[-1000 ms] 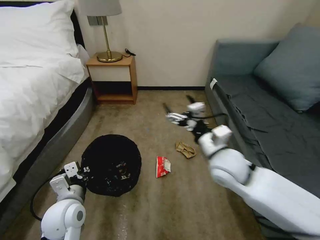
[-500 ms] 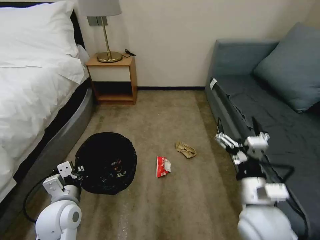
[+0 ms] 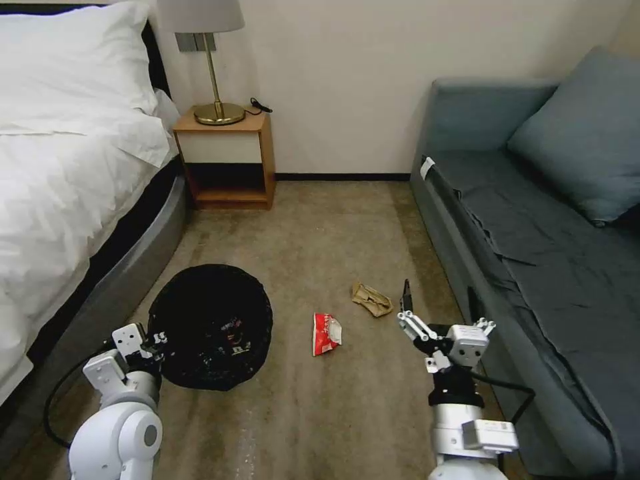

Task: Pick up the trash bin, then pick up the garbage on the floor and place it into the trash bin.

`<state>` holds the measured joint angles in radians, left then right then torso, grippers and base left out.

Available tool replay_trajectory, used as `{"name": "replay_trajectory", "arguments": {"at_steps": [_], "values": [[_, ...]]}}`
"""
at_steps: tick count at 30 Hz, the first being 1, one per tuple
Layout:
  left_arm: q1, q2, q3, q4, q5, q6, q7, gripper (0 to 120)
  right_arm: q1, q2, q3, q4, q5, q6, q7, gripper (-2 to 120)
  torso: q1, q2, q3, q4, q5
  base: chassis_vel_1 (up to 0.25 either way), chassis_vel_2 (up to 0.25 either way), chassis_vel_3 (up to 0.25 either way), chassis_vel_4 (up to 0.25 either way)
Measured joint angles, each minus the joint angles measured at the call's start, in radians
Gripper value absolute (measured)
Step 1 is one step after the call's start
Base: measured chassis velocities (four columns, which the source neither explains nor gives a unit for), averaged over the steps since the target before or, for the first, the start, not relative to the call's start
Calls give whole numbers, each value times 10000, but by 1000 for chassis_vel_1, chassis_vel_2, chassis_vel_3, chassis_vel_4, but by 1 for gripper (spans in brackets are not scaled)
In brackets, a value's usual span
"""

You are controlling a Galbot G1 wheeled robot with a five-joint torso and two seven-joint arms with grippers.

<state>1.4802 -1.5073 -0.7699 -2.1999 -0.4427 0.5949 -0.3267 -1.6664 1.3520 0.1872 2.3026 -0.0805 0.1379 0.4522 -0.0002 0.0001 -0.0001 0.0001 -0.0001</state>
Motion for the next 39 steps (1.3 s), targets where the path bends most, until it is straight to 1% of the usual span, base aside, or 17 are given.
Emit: {"name": "replay_trajectory", "arguments": {"at_steps": [7, 18, 21, 23, 31, 33, 34, 35, 36, 39], "values": [[13, -41, -3, -4, 2, -9, -9, 3, 186, -99, -42, -142, 95, 0, -6, 100, 0, 0, 0, 0, 2, -103, 105, 121, -116], [-36, -64, 55, 86, 38, -22, -12, 3, 549, -303, 59, -351, 364, -68, 9, 100, 2, -1, 3, -2, -1, -224, 221, 227, -223], [-65, -44, 59, 108, 36, -22, -9, 3, 698, -402, 91, -415, 475, -119, 1, 100, 3, -1, 5, -2, 3, -149, 173, 142, -134], [-112, 0, 56, 176, 33, -23, -12, 3, 896, -494, 104, -523, 570, -204, -13, 100, 4, -1, 5, -1, 1, -85, 114, 44, -66], [-158, 86, 7, 263, -3, -23, -15, 3, 1333, -809, -91, -942, 937, -448, -18, 100, 2, 0, 1, -1, 1, 13, -11, -11, 10], [-159, 112, 5, 231, -9, -16, -16, 3, 1577, -1110, -329, -1063, 1332, -692, -12, 100, 2, 0, 1, -1, 2, 0, 0, 0, 0], [-160, 128, 6, 166, -11, 10, -17, 3, 1882, -1538, -583, -1165, 1805, -902, 34, 100, 2, -1, 1, -2, 3, 0, 0, 0, 0], [-160, 128, 6, 166, -11, 10, -17, 3, 1882, -1538, -583, -1165, 1805, -902, 34, 100, 2, -1, 1, -2, 3, 0, 0, 0, 0], [-160, 143, 3, 105, -14, 49, -25, 3, 2140, -1979, -802, -1229, 2438, -1155, 143, 100, 2, -1, 1, -1, 4, 0, 0, 0, 0], [-146, 222, -2, -54, -10, 123, -74, 3, 3143, -3546, -1450, -1496, 4847, -2081, 548, 100, 2, -1, 2, -1, 1, 0, 0, 0, 0]]}}
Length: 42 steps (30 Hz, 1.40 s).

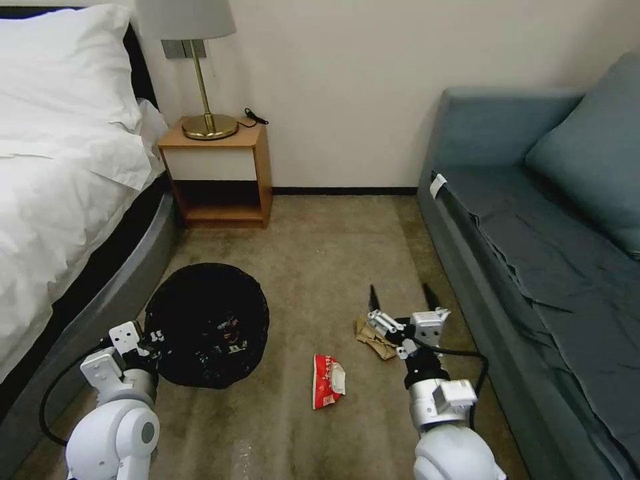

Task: Pick up the trash bin, then pick up the garbage on the floor and place it into the trash bin.

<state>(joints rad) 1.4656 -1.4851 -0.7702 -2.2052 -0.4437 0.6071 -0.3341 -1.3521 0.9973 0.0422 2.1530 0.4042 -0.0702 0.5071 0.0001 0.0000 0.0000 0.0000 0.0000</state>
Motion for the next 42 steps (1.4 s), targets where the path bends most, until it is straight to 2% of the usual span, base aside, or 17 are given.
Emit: {"name": "replay_trajectory", "arguments": {"at_steps": [1, 5, 6, 9, 11, 12, 16, 17, 21, 30, 36, 42], "values": [[0, 0, 0, 0, 0, 0, 0, 3, 0, 0, 0, 0, 0, 0, 0, 100, 0, 0, 0, 0, 0, 0, 0, 0, 0], [46, 96, -41, -424, -3, 109, -63, 3, 1643, -1331, -1139, -202, 3198, -1104, 546, 100, 0, 0, 0, -1, 3, 0, 0, 0, 0], [46, 96, -41, -424, -3, 109, -63, 3, 1643, -1331, -1139, -202, 3198, -1104, 546, 100, 0, 0, 0, -1, 3, 0, 0, 0, 0], [60, 49, -114, -608, 12, 166, -107, 3, 3140, -1790, -2587, -610, 5176, -1411, 970, 100, 0, 0, 0, 1, 2, 0, 0, 0, 0], [93, -35, -93, -633, 52, 156, -105, 3, 4169, -1775, -3700, -1076, 6025, -1425, 1208, 100, 0, 0, 0, 1, 1, 0, 0, 0, 0], [93, -35, -93, -633, 52, 156, -105, 3, 4169, -1775, -3700, -1076, 6025, -1425, 1208, 100, 0, 0, 0, 1, 1, 0, 0, 0, 0], [136, -224, 48, -502, 243, 74, -84, 3, 5946, -1221, -5653, -2070, 7154, -1610, 1790, 100, 0, -1, 0, 3, -1, 0, 0, 0, 0], [136, -224, 48, -502, 243, 74, -84, 3, 5946, -1221, -5653, -2070, 7154, -1610, 1790, 100, 0, -1, 0, 3, -1, 0, 0, 0, 0], [115, -263, 62, -383, 344, 10, -69, 3, 6859, -862, -7145, -3216, 7308, -1729, 2184, 100, 0, 0, 0, 1, 0, 0, 0, 0, 0], [80, -263, 99, -159, 366, -78, -46, 3, 7506, -350, -8633, -4828, 7599, -2007, 2463, 100, 0, 0, 0, 0, 0, 0, 0, 0, 0], [37, -230, 103, -83, 364, -100, -38, 3, 7875, 187, -9417, -6371, 7527, -1878, 2112, 100, 0, -1, 0, 0, 0, 0, 0, 0, 0], [40, -215, 103, -38, 371, -112, -35, 3, 7981, 633, -9646, -7195, 7364, -1707, 1756, 100, 0, 0, 0, 1, -1, 0, 0, 0, 0]]}}
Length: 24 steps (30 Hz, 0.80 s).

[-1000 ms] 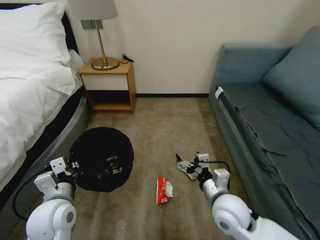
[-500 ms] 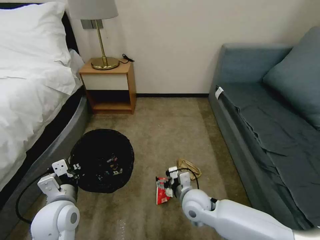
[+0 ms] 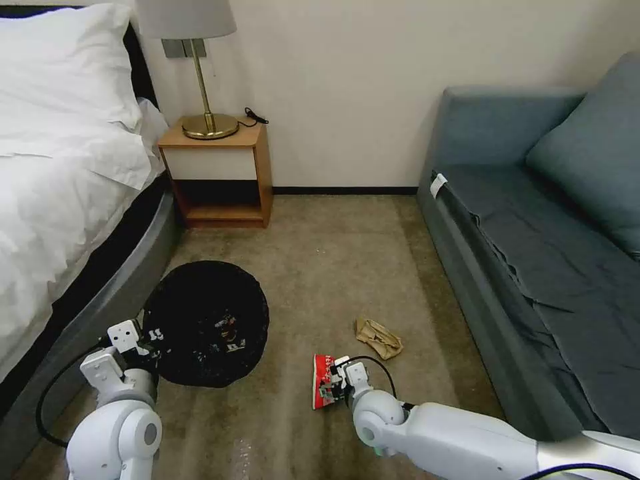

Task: Pick up the trash bin, then pick up the garbage on the floor and place it into the trash bin.

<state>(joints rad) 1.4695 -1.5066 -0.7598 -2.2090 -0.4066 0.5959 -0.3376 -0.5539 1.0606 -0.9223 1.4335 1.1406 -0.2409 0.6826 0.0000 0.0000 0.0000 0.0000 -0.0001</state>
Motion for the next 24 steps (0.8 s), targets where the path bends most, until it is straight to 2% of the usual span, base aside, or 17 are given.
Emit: {"name": "replay_trajectory", "arguments": {"at_steps": [13, 24], "values": [[-47, -13, 81, 125, 86, -5, 4, 3, 48, 496, -494, -912, -531, 300, -329, 100, 0, 0, 0, 0, 0, 0, 0, 0, 0], [-58, -12, 97, 125, 112, -23, 6, 3, 88, 641, -590, -1291, -767, 452, -439, 93, 0, 0, 0, 0, 1, 0, 0, 0, 0]]}}
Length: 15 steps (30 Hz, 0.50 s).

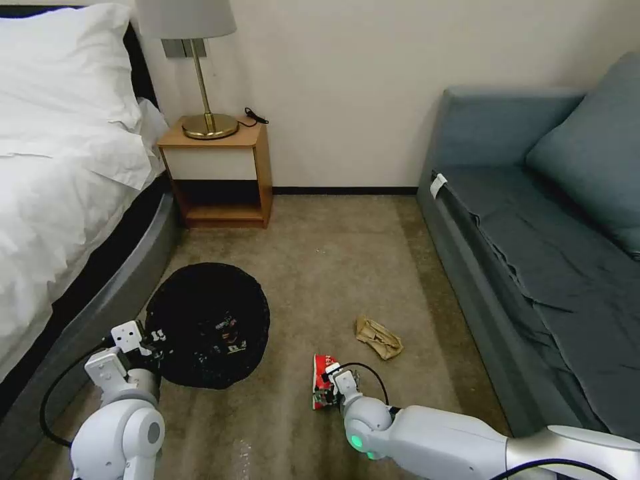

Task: Pick up the trash bin, then pick up the garbage on the floor and place it into the trash bin.

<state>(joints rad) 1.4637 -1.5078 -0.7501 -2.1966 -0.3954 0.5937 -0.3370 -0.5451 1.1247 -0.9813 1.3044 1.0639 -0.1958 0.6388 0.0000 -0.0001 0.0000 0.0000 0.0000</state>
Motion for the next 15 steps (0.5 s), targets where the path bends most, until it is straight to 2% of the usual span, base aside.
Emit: {"name": "replay_trajectory", "arguments": {"at_steps": [4, 13, 15], "values": [[0, -9, 14, 0, 10, -1, 2, 3, 0, 44, -7, -122, -53, 35, -28, 85, 0, 0, 0, 0, 1, 0, 0, 0, 0], [1, -45, 48, 10, 72, -14, 4, 3, -19, 183, -43, -544, -132, 86, -164, 84, 0, 1, 0, 0, 1, 0, 0, 0, 0], [13, -54, 52, 17, 89, -28, 9, 3, -33, 227, -79, -703, -184, 122, -211, 80, 0, 0, 0, 0, 1, 0, 0, 0, 0]]}}
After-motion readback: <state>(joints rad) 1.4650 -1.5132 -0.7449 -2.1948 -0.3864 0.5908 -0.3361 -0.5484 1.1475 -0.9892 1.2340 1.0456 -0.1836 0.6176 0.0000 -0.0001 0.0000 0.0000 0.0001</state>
